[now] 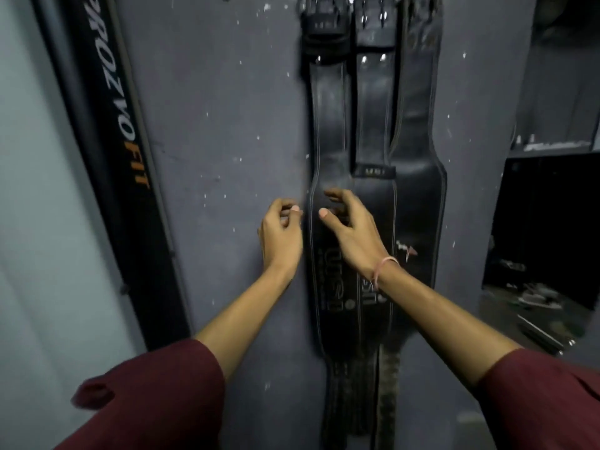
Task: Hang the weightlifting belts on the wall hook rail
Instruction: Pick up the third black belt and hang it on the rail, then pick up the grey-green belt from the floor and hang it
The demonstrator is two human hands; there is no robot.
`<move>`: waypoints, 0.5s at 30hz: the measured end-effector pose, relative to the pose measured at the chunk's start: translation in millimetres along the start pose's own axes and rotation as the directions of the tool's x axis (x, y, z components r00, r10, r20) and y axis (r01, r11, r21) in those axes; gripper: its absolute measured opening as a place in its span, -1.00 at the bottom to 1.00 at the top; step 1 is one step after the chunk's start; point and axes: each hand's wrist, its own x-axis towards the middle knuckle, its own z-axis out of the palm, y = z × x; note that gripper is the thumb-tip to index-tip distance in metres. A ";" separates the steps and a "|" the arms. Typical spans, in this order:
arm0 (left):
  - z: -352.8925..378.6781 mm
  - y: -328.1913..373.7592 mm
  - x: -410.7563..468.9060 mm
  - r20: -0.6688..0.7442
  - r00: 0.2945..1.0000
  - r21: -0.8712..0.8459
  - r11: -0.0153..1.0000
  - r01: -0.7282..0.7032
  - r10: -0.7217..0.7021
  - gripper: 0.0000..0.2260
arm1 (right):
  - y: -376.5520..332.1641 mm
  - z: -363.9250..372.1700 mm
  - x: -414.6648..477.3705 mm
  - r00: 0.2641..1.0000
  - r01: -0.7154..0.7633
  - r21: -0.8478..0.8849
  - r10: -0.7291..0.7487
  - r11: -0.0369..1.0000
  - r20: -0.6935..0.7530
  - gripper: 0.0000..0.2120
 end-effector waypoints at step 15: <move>-53.2 -183.4 -334.5 0.200 0.782 0.115 0.806 0.580 -0.591 -0.88 | 135.3 49.7 -351.1 0.745 -0.667 0.117 0.661 0.736 0.086 -0.83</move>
